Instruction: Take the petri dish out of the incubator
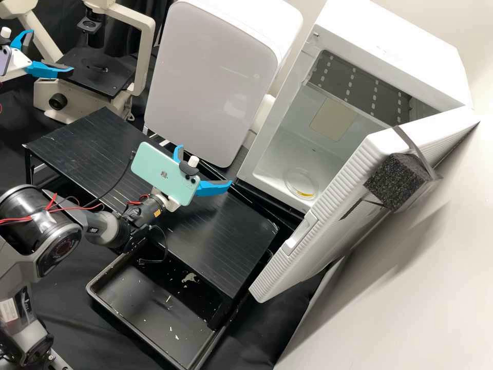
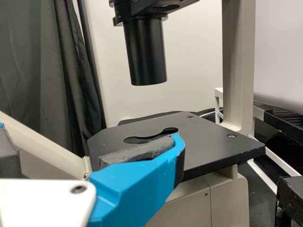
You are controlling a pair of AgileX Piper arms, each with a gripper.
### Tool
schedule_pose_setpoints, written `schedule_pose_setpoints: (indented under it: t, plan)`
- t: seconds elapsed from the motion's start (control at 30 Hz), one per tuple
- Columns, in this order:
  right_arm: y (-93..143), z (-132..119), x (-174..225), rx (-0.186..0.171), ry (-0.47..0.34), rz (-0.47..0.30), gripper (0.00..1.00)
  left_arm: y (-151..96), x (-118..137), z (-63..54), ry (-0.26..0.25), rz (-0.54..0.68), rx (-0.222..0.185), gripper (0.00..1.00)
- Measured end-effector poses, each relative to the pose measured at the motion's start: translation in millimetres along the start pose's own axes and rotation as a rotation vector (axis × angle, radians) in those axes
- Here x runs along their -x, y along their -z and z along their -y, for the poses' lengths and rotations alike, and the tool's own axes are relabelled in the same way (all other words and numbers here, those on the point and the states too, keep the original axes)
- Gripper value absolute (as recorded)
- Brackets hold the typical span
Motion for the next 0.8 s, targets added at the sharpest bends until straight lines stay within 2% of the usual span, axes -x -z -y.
schedule_pose_setpoints:
  t: [0.4,0.63,0.8]
  plan:
    - [-6.9,-2.1,7.7,0.008,-0.015,-0.009,1.0,0.0,0.0,0.0,0.0,0.0,0.0,1.0]
    - [-36.1,-24.4,34.0,-0.054,-0.104,0.009,1.0,0.0,0.0,0.0,0.0,0.0,0.0,1.0]
    - [-56.9,-47.9,41.2,-0.067,-0.209,0.04,1.0,0.0,0.0,0.0,0.0,0.0,0.0,1.0]
